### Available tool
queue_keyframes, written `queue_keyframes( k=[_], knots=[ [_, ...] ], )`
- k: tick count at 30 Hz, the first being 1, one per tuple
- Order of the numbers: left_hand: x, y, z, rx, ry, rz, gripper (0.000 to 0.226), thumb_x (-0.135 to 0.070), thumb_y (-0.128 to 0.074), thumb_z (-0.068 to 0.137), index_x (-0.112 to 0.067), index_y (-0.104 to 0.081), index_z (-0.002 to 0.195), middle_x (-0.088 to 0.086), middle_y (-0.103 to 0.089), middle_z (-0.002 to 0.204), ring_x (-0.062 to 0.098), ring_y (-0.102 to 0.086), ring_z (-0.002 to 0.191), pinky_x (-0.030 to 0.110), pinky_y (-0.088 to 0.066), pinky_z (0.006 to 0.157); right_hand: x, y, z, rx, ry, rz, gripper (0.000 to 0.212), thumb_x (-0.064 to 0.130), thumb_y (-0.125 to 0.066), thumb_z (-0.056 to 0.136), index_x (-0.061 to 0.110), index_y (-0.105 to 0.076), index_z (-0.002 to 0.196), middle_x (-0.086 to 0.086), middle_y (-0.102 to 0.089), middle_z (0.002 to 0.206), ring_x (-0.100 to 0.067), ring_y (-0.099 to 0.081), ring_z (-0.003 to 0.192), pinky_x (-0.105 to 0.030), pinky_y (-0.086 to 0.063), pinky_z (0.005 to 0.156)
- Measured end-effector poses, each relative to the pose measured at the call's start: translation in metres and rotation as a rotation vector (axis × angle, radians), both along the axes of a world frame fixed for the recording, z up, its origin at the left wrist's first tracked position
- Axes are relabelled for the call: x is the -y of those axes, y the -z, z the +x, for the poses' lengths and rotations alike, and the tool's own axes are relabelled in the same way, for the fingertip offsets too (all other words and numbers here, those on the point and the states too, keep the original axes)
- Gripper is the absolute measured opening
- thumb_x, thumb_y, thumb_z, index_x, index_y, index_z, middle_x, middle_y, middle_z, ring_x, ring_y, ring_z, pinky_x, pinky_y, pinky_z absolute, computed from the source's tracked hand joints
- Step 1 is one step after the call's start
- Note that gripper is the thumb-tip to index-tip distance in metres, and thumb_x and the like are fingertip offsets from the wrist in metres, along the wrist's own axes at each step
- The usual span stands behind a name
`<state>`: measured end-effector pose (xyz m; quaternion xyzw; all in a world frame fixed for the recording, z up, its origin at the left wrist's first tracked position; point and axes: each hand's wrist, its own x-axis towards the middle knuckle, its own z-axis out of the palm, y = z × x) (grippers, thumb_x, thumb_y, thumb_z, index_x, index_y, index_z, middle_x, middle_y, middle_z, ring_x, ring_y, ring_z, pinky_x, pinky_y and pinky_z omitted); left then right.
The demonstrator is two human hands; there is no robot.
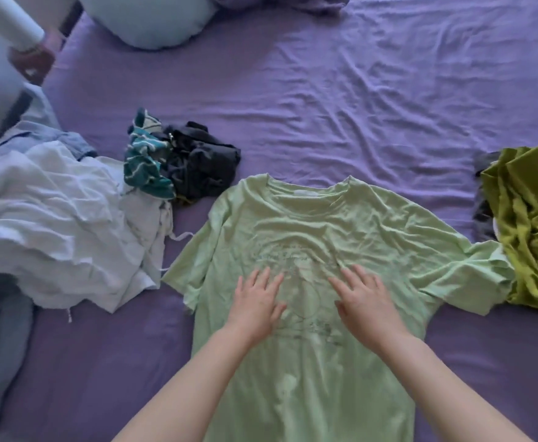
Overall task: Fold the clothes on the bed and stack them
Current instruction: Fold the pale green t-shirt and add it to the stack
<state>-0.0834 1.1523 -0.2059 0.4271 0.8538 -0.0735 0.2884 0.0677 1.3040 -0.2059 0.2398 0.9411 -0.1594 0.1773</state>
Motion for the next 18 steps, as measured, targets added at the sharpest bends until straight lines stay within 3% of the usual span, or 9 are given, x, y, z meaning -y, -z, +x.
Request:
queue_keyframes(
  k=[7, 11, 14, 18],
  knots=[
    [0.055, 0.004, -0.101, -0.140, -0.235, 0.167, 0.050, -0.016, -0.040, 0.097, -0.019, -0.033, 0.146, 0.009, -0.031, 0.151, 0.023, -0.025, 0.139, 0.031, -0.017, 0.113, 0.048, 0.007, -0.087, -0.020, -0.062, -0.100, 0.049, 0.031, -0.038, 0.098, 0.028, -0.026, 0.146, -0.001, -0.017, 0.157, -0.021, -0.008, 0.146, -0.036, -0.014, 0.116],
    [0.061, 0.017, -0.152, -0.095, -0.443, 0.230, 0.053, -0.005, -0.041, 0.094, -0.017, -0.034, 0.145, 0.008, -0.034, 0.148, 0.027, -0.034, 0.132, 0.035, -0.029, 0.109, 0.054, 0.010, -0.147, -0.065, -0.071, -0.114, 0.047, 0.029, -0.040, 0.098, 0.024, -0.032, 0.144, -0.001, -0.020, 0.157, -0.022, -0.010, 0.146, -0.035, -0.020, 0.114],
    [0.063, 0.024, -0.172, -0.089, -0.537, 0.122, 0.050, -0.024, -0.052, 0.094, -0.024, -0.036, 0.142, 0.005, -0.048, 0.133, 0.024, -0.044, 0.122, 0.036, -0.039, 0.099, 0.053, 0.013, -0.191, -0.135, -0.087, -0.105, 0.043, 0.031, -0.042, 0.098, 0.021, -0.040, 0.141, -0.001, -0.030, 0.153, -0.023, -0.018, 0.143, -0.035, -0.026, 0.113],
    [0.073, 0.025, -0.183, -0.066, -0.550, 0.024, 0.034, -0.045, -0.058, 0.089, -0.024, -0.059, 0.115, 0.001, -0.061, 0.116, 0.023, -0.054, 0.112, 0.033, -0.040, 0.087, 0.053, 0.012, -0.249, -0.303, -0.050, -0.127, 0.032, 0.026, -0.047, 0.098, 0.016, -0.058, 0.127, -0.001, -0.051, 0.138, -0.027, -0.035, 0.133, -0.037, -0.033, 0.107]
  ],
)
